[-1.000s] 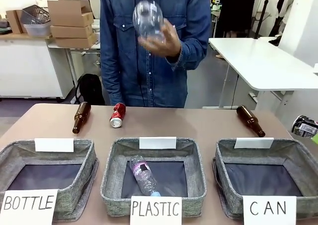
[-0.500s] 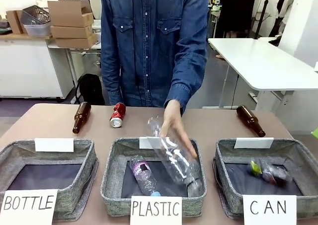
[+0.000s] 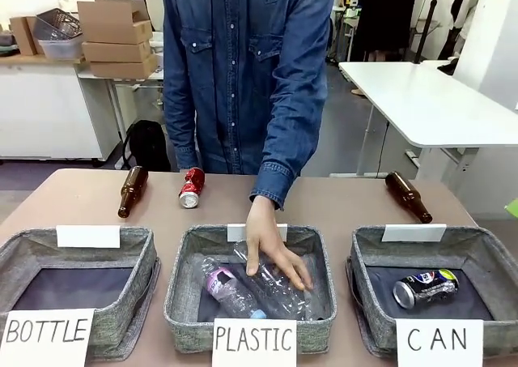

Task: Sort the can waste into the basket.
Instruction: Pick up the can waste from the table and place it in the right Fabric basket.

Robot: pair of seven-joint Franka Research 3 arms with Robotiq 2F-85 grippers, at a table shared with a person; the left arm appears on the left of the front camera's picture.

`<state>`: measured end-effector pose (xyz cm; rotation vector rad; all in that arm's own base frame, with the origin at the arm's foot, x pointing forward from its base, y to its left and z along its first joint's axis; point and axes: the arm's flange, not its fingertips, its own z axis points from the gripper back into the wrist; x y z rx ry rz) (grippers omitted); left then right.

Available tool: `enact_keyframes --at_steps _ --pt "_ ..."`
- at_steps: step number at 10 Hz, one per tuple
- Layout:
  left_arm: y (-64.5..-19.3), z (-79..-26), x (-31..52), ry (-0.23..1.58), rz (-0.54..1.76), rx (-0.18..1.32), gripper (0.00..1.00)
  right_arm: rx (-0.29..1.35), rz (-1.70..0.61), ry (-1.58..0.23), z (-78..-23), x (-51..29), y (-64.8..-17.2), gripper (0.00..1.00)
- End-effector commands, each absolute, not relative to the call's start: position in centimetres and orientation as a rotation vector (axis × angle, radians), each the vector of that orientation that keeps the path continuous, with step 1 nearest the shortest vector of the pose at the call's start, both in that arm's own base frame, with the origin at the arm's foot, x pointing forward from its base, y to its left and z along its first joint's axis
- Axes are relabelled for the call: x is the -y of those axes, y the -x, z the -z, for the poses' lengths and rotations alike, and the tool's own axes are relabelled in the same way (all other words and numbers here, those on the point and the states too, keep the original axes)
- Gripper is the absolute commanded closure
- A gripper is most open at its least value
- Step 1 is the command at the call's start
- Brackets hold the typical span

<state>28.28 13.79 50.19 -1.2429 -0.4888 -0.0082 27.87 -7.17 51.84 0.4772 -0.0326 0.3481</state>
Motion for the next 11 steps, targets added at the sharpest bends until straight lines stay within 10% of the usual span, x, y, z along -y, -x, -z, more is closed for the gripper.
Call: enact_keyframes --at_steps 1,5,11 --pt "-28.2 -50.2 -13.8 1.250 0.028 0.498 0.00 0.162 -0.277 -0.633 -52.8 7.9 -28.3 0.00" --pt "-28.2 -50.2 -13.8 1.250 0.028 0.498 0.00 0.455 -0.028 -1.603 -56.8 9.1 -28.2 0.00" --pt "-28.2 -50.2 -13.8 1.250 0.028 0.498 0.00 0.386 -0.037 -1.443 -57.7 10.0 -29.1 0.00"
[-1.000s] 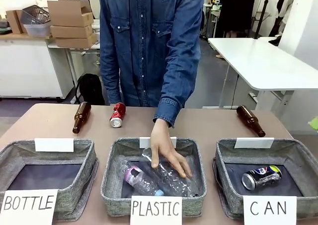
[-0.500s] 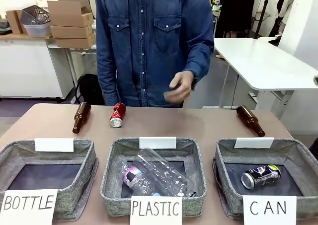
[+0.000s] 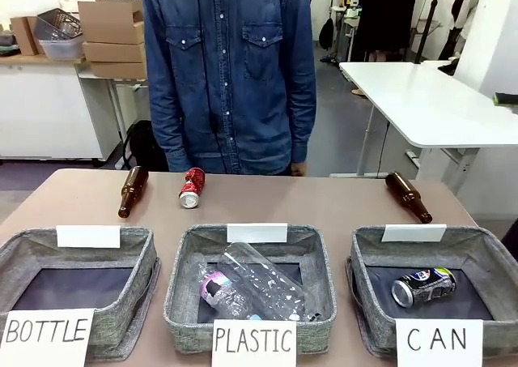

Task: Sort the can waste into the basket.
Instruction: Pick up the can waste from the table and place it in the right Fabric basket.

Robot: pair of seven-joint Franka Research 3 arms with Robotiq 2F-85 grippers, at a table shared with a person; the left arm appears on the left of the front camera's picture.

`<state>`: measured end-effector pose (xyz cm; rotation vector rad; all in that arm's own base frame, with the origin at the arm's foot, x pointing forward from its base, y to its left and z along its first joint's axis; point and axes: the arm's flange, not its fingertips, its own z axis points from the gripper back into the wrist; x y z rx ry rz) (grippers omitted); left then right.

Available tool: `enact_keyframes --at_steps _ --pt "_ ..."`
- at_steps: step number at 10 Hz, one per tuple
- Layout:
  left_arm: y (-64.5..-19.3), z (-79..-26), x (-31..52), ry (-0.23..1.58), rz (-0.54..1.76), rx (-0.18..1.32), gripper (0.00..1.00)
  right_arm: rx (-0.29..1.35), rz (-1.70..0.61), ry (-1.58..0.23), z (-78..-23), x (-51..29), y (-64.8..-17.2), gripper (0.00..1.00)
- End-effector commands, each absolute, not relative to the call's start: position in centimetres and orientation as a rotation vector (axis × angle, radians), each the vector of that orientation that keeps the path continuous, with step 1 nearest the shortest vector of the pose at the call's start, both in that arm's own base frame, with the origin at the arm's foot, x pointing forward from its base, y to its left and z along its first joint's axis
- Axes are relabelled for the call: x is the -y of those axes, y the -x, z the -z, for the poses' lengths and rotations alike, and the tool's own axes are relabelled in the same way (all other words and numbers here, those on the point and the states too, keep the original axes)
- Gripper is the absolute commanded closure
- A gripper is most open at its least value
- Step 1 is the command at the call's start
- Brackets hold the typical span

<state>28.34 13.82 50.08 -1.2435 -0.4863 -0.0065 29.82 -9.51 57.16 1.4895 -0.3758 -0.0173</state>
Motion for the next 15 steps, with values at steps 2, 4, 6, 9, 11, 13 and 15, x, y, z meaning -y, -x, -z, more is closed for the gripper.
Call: enact_keyframes --at_steps 2,4,6,9,11,13,15 --pt "-28.2 -50.2 -13.8 1.250 0.028 0.498 0.00 0.386 -0.037 -1.443 -57.7 10.0 -29.1 0.00" --pt "-28.2 -50.2 -13.8 1.250 0.028 0.498 0.00 0.386 -0.037 -1.443 -57.7 10.0 -29.1 0.00" --pt "-28.2 -50.2 -13.8 1.250 0.028 0.498 0.00 0.386 -0.037 -1.443 -57.7 10.0 -29.1 0.00" --pt "-28.2 -50.2 -13.8 1.250 0.028 0.498 0.00 0.386 -0.037 -1.443 -57.7 10.0 -29.1 0.00" --pt "-28.2 -50.2 -13.8 1.250 0.028 0.498 0.00 0.386 -0.037 -1.443 -57.7 10.0 -29.1 0.00" --pt "-28.2 -50.2 -13.8 1.250 0.028 0.498 0.00 0.386 -0.037 -1.443 -57.7 10.0 -29.1 0.00" --pt "-29.4 -51.3 -13.0 1.153 0.103 0.411 0.00 0.386 -0.037 -1.443 -57.7 10.0 -29.1 0.00"
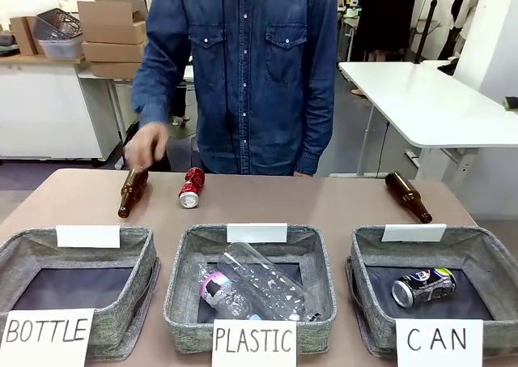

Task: Sort the can waste into the basket.
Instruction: Pick up the can waste from the table and place it in the right Fabric basket.

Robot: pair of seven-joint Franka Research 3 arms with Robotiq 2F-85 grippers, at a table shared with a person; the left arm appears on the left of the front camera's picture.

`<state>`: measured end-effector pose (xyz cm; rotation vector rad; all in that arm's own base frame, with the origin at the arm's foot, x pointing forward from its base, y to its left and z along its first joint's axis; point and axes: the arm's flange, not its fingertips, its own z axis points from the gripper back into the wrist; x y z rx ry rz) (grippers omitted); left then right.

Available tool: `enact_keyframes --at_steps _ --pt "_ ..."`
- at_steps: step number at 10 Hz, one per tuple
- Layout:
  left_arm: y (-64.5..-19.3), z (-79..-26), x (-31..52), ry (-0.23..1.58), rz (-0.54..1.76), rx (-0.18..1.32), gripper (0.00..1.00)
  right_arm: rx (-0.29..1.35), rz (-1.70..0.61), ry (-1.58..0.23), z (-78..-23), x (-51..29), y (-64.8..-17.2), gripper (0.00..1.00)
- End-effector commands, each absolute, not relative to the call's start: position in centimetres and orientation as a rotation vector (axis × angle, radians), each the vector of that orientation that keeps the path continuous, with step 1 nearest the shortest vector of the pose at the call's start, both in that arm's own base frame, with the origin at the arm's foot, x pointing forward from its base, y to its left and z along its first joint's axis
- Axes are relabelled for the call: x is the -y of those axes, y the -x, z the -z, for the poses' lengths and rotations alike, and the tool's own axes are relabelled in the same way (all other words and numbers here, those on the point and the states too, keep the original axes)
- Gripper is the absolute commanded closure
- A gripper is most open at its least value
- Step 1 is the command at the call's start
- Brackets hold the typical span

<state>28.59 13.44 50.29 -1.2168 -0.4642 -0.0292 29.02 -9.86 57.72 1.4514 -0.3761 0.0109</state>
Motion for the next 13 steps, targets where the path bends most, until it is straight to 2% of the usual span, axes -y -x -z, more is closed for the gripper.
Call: enact_keyframes --at_steps 1,3,5,8,10,13 --pt "-30.8 -51.8 -11.7 1.021 0.129 0.372 0.00 0.386 -0.037 -1.443 -57.7 10.0 -29.1 0.00" --pt "-33.8 -51.8 -9.7 0.888 0.159 0.332 0.00 0.386 -0.037 -1.443 -57.7 10.0 -29.1 0.00" --pt "-35.6 -51.6 -10.3 0.929 0.166 0.276 0.00 0.386 -0.037 -1.443 -57.7 10.0 -29.1 0.00" --pt "-29.5 -54.8 -19.3 0.889 -0.028 0.528 0.00 0.386 -0.037 -1.443 -57.7 10.0 -29.1 0.00" --pt "-26.7 -54.3 -21.5 0.889 -0.081 0.564 0.00 0.386 -0.037 -1.443 -57.7 10.0 -29.1 0.00" --pt "-28.9 -52.6 -19.9 0.937 -0.023 0.500 0.00 0.386 -0.037 -1.443 -57.7 10.0 -29.1 0.00"
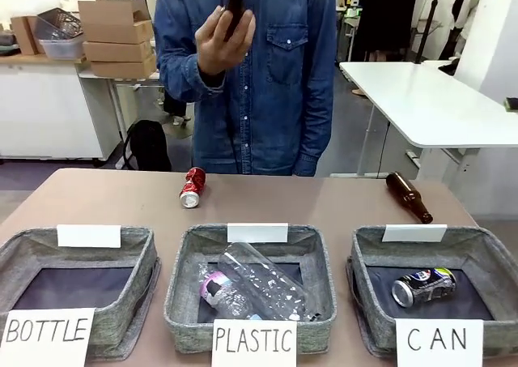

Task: Sort the can waste into the basket.
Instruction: Pick up the can waste from the table and place it in the right Fabric basket.

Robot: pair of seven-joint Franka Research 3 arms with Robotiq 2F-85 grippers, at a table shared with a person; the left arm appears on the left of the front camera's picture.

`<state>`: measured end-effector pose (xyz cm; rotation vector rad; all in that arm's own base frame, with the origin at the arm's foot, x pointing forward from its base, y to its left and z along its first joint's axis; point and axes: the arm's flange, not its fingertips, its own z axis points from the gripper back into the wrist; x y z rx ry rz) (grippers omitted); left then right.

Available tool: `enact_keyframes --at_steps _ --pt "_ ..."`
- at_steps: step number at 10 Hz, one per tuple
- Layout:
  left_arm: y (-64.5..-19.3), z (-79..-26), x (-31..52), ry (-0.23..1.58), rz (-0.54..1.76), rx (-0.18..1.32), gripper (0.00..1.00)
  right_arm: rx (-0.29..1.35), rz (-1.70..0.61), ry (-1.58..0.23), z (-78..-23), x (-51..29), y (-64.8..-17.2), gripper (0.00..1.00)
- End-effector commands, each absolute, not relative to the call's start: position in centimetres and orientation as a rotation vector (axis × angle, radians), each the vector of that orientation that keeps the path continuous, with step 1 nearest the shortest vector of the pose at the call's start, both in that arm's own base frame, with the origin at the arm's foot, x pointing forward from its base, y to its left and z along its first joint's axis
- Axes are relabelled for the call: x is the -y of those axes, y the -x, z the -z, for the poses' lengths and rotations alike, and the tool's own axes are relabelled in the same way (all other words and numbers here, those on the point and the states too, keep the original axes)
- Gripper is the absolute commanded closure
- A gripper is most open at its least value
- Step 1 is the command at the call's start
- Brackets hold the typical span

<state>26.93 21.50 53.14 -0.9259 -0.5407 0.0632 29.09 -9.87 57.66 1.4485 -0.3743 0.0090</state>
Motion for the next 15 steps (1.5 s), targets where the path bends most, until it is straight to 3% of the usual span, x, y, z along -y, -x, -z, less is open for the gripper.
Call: enact_keyframes --at_steps 1,3,5,12,15 --pt "-31.0 -52.2 -18.1 0.934 0.008 0.460 0.00 0.386 -0.037 -1.443 -57.7 10.0 -29.1 0.00" --pt "-33.8 -51.7 -15.8 0.924 0.061 0.373 0.00 0.386 -0.037 -1.443 -57.7 10.0 -29.1 0.00" --pt "-33.0 -52.9 -18.0 0.963 0.039 0.374 0.00 0.386 -0.037 -1.443 -57.7 10.0 -29.1 0.00" --pt "-24.5 -56.1 -27.1 1.048 -0.044 0.537 0.00 0.386 -0.037 -1.443 -57.7 10.0 -29.1 0.00" --pt "-24.1 -55.4 -27.6 1.069 -0.043 0.537 0.00 0.386 -0.037 -1.443 -57.7 10.0 -29.1 0.00"
